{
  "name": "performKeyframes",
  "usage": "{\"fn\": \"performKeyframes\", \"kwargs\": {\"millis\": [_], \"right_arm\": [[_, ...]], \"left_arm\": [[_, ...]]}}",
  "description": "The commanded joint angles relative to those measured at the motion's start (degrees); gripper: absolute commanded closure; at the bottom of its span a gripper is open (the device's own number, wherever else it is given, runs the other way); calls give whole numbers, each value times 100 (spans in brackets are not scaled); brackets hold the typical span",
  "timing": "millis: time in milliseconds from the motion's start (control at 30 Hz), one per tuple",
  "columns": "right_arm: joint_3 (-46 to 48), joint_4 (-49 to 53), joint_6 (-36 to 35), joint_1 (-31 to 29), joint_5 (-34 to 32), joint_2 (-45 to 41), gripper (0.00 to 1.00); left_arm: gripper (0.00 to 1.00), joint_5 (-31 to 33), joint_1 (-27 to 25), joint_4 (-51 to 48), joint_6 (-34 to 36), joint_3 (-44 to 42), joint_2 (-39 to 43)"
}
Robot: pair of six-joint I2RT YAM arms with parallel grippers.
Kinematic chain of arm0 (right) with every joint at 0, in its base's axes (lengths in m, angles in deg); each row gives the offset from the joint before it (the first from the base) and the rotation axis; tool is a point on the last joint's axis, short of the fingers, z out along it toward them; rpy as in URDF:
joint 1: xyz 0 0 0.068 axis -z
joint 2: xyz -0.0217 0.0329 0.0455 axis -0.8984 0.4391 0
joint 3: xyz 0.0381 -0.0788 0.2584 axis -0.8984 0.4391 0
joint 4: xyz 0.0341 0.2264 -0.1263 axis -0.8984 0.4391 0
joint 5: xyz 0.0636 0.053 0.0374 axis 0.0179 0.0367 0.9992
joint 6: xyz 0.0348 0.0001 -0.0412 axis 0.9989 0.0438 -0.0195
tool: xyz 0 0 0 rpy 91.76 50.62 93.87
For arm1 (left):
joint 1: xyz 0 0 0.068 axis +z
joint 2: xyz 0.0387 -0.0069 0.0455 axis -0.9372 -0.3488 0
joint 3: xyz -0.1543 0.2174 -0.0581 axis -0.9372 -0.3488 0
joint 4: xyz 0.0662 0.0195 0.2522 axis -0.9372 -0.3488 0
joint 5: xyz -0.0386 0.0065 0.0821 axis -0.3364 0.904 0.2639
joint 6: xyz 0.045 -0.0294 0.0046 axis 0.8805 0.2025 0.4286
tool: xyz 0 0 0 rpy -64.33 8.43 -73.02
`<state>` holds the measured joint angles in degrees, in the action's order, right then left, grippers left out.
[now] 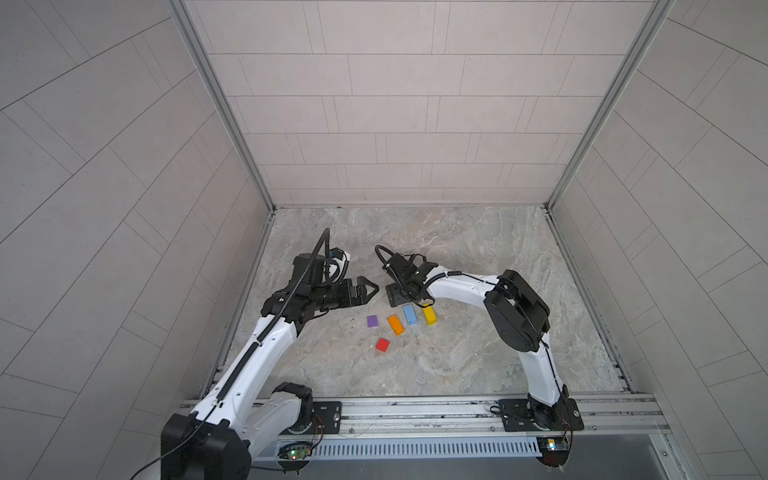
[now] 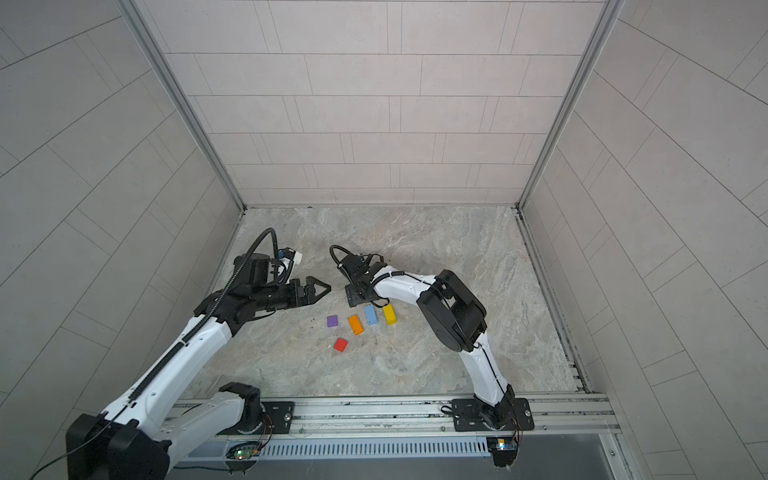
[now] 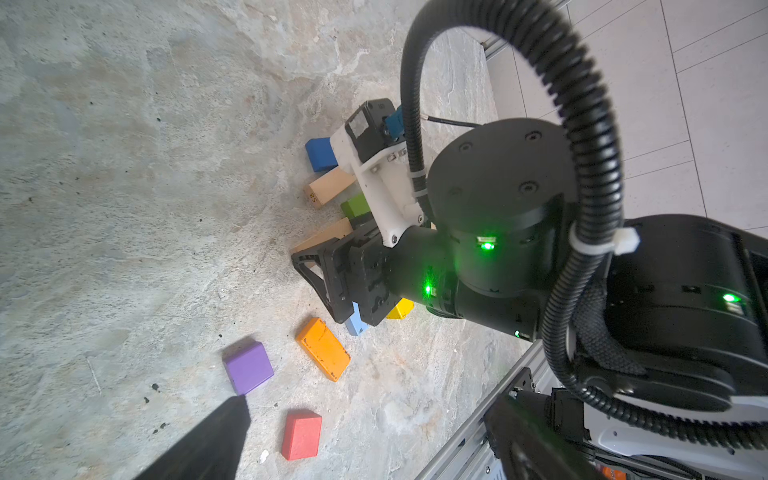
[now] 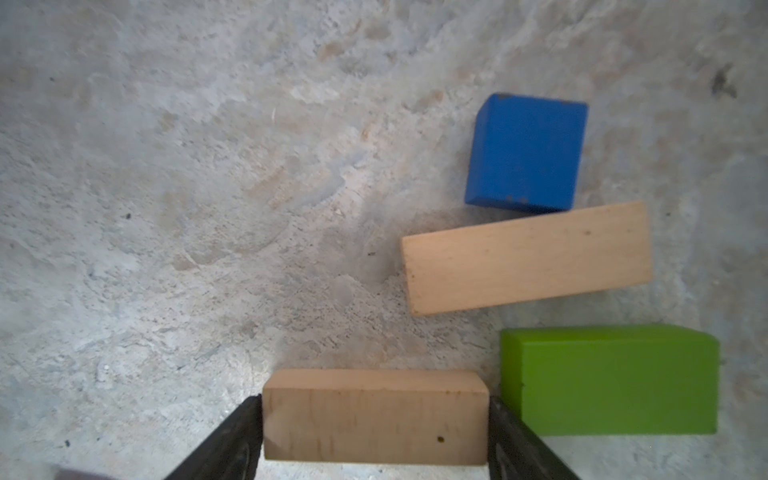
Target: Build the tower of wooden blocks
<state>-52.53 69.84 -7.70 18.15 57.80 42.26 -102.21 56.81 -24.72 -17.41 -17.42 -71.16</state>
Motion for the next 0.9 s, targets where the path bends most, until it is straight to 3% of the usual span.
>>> {"fn": "performKeyframes", "kwargs": {"millis": [0,367,867], "right_arm": [[-91,196,83,1,-144,105,20],[-16,294,366,0,-269,-336,25],[605,1224,1066,159,-889,-2050,29]], "left_arm": [[2,-63,5,74,-3,-60,2],[2,-90,7,100,-18,-58,-16],[2,-216,2,251,-122,-108,-90]]}}
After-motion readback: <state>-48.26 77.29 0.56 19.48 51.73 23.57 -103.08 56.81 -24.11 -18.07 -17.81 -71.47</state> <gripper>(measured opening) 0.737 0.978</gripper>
